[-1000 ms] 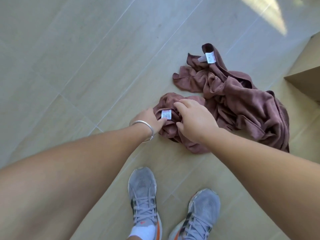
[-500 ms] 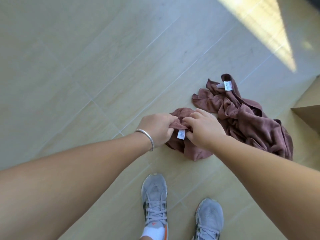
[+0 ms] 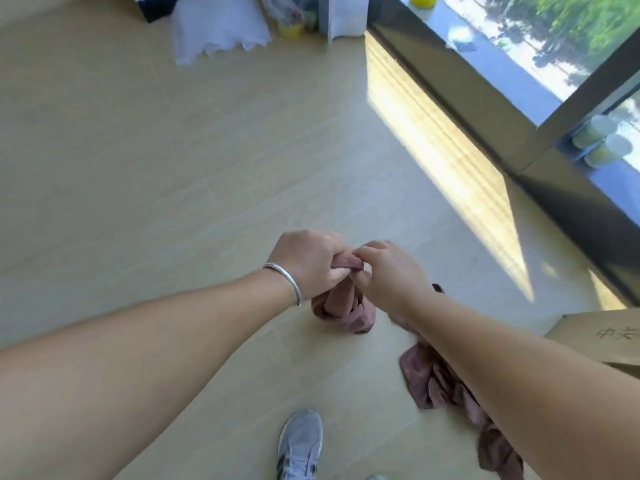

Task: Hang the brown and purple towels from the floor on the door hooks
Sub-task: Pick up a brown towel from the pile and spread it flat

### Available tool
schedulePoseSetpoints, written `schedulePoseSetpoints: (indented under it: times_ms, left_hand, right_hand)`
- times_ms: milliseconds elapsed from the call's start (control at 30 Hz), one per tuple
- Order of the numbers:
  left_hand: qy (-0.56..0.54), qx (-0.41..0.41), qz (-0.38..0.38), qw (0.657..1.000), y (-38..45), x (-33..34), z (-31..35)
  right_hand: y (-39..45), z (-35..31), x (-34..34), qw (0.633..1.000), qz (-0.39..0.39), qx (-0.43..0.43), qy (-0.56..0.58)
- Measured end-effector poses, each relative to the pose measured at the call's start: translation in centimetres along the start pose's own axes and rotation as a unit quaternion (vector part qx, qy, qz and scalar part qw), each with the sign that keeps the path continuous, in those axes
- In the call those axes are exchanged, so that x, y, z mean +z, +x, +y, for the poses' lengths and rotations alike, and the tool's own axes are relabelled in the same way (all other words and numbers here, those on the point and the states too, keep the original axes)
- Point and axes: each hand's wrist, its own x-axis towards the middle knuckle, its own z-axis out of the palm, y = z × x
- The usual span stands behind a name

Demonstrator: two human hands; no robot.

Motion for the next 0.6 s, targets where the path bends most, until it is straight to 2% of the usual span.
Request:
schedulePoseSetpoints:
  times_ms: [167,333,600]
  left_hand:
    - [0.028,-0.053,0.087,0.994,-1.6,-10.3,0.0]
    - [-0.015,-0.127,0.202,0.971,-5.3,-18.3,-0.4]
    - [-0.136,-0.263,0.294,0.909,-10.6,-21.6,-3.0]
  right_hand:
    - [1.5,-6.7,-8.1,0.994,0.030,-0.088,-0.058]
    - [1.8,-14.2,-16.1,0.979,0.031,-0.195,-0.056]
    - [-0.6,-22.6,-23.5,0.947,0.055,-0.313,-0.053]
